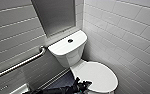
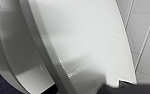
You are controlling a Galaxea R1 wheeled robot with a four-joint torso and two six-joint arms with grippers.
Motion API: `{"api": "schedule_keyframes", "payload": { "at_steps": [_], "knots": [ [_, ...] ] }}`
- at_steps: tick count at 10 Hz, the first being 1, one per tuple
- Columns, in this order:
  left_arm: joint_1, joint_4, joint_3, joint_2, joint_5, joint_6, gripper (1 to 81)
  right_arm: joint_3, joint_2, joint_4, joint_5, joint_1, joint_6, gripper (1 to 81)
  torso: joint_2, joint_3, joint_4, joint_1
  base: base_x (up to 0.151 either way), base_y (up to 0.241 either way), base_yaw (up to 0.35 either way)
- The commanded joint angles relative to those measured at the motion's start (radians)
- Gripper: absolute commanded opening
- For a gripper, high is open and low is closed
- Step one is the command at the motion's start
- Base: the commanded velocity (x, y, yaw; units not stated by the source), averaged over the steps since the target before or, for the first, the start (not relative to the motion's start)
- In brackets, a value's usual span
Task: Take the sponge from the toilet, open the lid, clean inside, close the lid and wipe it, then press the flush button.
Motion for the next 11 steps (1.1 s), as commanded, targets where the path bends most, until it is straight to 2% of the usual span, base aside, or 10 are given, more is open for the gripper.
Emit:
{"api": "schedule_keyframes", "payload": {
  "at_steps": [1, 3, 5, 8, 11],
  "knots": [
    [-0.184, 0.022, 0.150, -0.034, -0.221, -0.068, 81.1, 0.012, -0.025, -0.022, -0.048, -0.010, 0.005, 1.0, 0.000, 0.000, 0.000, 0.000, 0.000, 0.000, 0.000],
    [-0.181, 0.025, 0.221, -0.155, -0.319, -0.183, 81.1, 0.016, -0.024, -0.022, -0.046, -0.010, 0.005, 1.0, 0.000, -0.001, 0.000, 0.000, 0.000, 0.000, 0.000],
    [-0.158, 0.028, 0.264, -0.252, -0.385, -0.263, 81.1, 0.023, -0.024, -0.024, -0.046, -0.010, 0.005, 1.0, 0.000, -0.001, 0.000, 0.000, 0.000, 0.000, 0.000],
    [-0.150, 0.030, 0.266, -0.316, -0.448, -0.346, 81.1, 0.041, -0.030, -0.022, -0.046, -0.015, 0.003, 1.0, 0.000, 0.000, -0.001, 0.000, 0.000, 0.000, 0.000],
    [-0.150, 0.021, 0.249, -0.370, -0.487, -0.369, 81.1, 0.058, -0.036, -0.024, -0.046, -0.020, 0.002, 1.0, 0.000, 0.000, -0.001, 0.000, 0.000, 0.000, 0.000]
  ]
}}
